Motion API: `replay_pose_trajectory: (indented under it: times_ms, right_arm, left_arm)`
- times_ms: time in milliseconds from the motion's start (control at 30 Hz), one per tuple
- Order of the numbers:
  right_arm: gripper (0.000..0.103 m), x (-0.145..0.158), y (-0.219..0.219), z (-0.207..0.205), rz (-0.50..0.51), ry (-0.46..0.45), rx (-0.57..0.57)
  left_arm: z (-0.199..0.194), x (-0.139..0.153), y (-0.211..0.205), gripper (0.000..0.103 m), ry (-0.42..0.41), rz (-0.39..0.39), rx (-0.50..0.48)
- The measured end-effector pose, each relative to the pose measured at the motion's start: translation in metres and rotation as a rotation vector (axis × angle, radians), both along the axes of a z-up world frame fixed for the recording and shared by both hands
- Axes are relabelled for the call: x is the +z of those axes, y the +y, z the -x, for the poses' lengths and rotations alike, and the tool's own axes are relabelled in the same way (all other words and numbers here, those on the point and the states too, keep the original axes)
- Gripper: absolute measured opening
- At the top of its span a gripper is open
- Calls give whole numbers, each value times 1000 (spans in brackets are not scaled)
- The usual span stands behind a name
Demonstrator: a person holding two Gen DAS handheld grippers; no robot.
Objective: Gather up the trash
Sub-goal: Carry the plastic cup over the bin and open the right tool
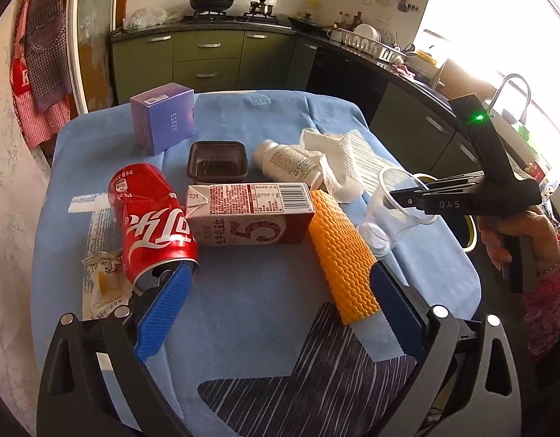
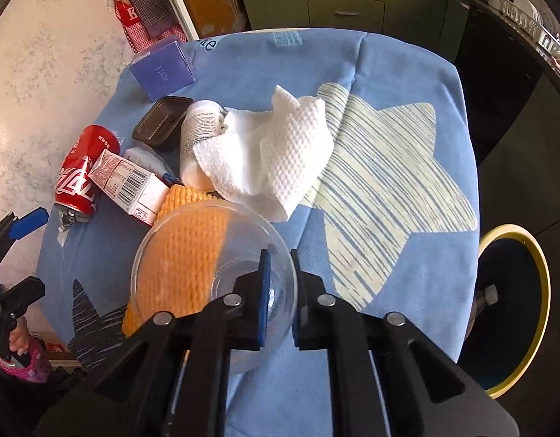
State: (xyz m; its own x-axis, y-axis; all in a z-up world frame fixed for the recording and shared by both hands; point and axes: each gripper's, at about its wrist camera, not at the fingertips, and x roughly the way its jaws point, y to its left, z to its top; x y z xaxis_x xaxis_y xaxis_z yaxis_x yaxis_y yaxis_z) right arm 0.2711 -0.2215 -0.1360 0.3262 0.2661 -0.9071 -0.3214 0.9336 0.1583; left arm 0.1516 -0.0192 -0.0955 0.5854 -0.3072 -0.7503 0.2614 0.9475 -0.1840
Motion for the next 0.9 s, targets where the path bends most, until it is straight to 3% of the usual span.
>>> replay_pose_trajectory:
  times_ms: [300,533,633,867,900]
  right_arm:
    - [9,33,-39,24,-67,-92,-81]
    - [9,49,-149,52,-67,-171,-364]
    - [9,40,-200,60,0,-176,-508]
    - [10,-2,-268,55,17,-107,-678]
    - [17,-8,-274,54,12,-100,-698]
  left_arm:
    - [1,0,-5,97,9,-1,-10]
    - [0,-4,-23,97,29,-11,-54]
    - [-1,-6,-32,97,38,-19,-72]
    - [-3,-8,-53,97,57,-34,-110]
    - [-3,-8,-55,97,61,-38,-113]
